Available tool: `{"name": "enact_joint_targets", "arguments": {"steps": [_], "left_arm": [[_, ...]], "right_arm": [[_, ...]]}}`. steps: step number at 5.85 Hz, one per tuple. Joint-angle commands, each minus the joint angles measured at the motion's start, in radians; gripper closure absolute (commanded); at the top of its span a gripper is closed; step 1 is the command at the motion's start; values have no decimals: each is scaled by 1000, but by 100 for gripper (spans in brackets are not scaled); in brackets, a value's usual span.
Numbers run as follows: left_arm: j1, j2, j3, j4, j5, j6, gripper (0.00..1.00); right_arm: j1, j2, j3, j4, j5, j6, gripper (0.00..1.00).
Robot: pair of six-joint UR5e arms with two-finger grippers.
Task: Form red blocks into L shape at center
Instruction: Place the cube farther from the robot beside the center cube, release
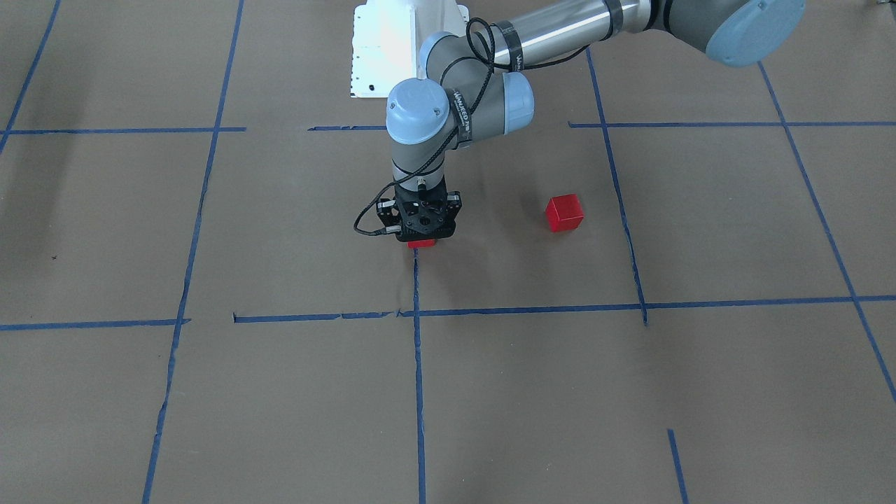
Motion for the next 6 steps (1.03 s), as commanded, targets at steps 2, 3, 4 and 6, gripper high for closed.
{"name": "enact_joint_targets", "arguments": {"steps": [2,3,4,6], "left_arm": [[0,0,2,0,0,1,75],[0,-2,11,-2,0,1,74],[0,-2,11,-2,0,1,74],[0,-3,11,-2,0,1,66]], "right_arm": [[0,1,0,-2,0,0,0],[0,1,0,-2,0,0,0],[0,1,0,0,0,0,0],[0,1,0,0,0,0,0]]}}
